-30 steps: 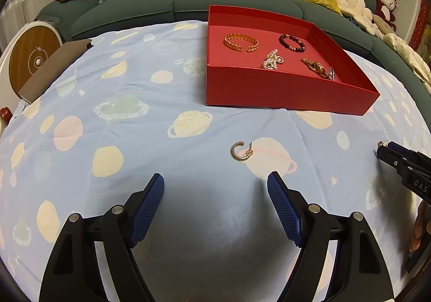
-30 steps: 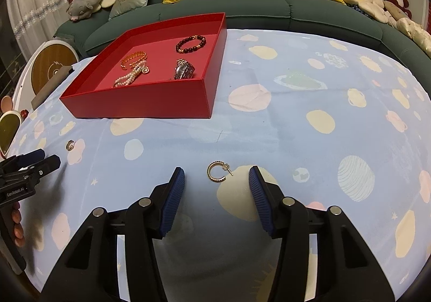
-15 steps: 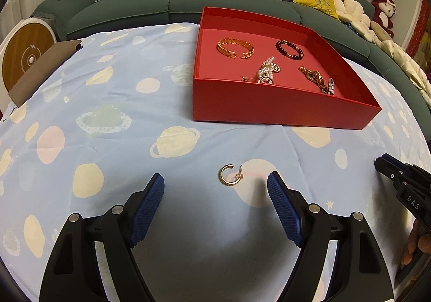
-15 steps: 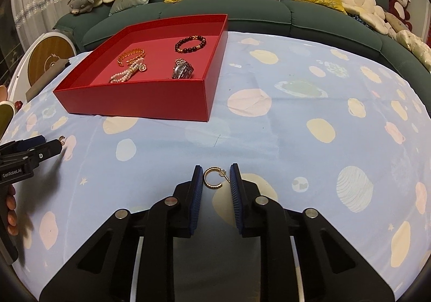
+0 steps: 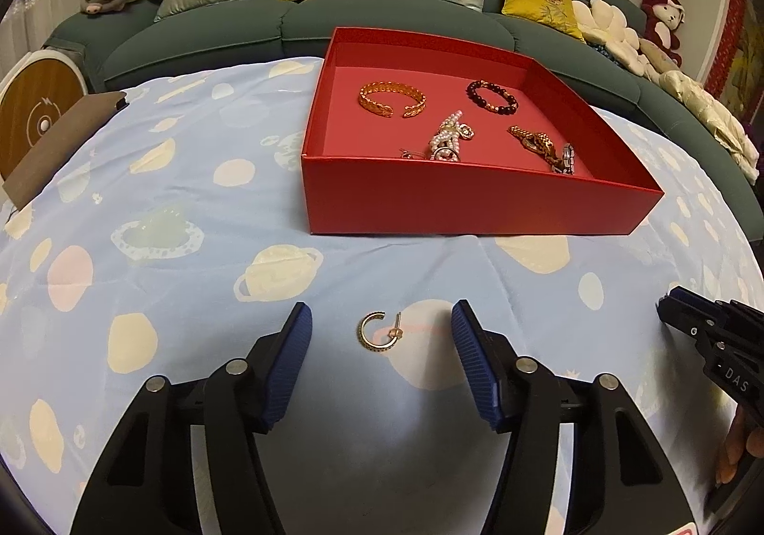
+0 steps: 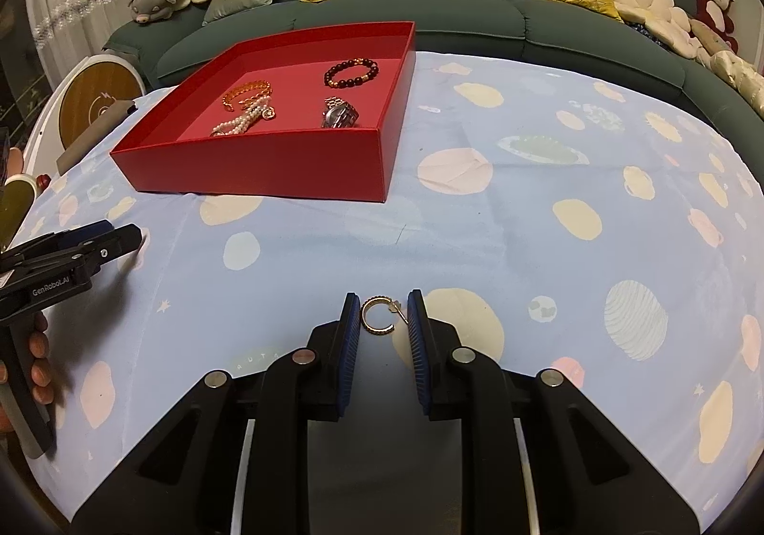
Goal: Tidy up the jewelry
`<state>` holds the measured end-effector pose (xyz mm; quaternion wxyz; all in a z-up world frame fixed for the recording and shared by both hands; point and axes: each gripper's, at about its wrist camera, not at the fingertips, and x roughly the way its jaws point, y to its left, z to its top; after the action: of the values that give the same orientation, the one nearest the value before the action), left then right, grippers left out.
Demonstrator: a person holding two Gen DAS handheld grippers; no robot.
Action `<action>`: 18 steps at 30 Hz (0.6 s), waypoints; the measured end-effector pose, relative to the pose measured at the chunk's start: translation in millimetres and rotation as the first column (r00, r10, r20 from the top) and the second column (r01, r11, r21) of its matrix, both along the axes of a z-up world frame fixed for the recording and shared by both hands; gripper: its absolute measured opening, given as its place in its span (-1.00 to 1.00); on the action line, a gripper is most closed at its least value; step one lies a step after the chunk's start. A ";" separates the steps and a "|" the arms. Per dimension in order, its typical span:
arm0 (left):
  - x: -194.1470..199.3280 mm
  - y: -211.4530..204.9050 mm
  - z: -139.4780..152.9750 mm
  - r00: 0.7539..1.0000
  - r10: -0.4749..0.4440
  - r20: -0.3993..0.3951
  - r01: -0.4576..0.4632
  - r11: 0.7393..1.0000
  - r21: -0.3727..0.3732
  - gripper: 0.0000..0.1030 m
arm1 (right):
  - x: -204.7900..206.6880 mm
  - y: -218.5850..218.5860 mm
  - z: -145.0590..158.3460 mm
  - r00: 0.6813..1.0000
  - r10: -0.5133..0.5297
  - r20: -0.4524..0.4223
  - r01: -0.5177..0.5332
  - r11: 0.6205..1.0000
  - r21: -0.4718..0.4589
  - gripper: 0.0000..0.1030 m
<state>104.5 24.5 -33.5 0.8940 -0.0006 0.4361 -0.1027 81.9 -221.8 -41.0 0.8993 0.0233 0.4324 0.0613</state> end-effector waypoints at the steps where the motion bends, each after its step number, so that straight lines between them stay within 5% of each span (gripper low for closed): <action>1: -0.5 -0.8 0.0 1.000 -0.005 0.003 0.005 1.000 0.002 -0.06 | -0.1 0.9 0.0 1.000 0.004 -0.001 -0.004 1.000 0.000 -0.61; 9: -3.8 -3.4 -0.7 1.000 -0.027 0.011 0.027 0.999 0.020 -0.68 | -0.5 3.8 0.8 1.000 0.007 -0.010 -0.007 1.000 0.013 -0.61; 18: -5.7 -5.6 -0.6 0.999 -0.036 0.002 0.036 0.999 0.027 -0.70 | 1.8 15.5 4.5 0.999 0.022 -0.024 -0.021 0.999 0.028 -0.62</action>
<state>98.8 18.9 -34.1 0.8925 0.0195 0.4363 -0.1126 83.7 -206.4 -36.4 0.8928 0.0318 0.4427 0.0768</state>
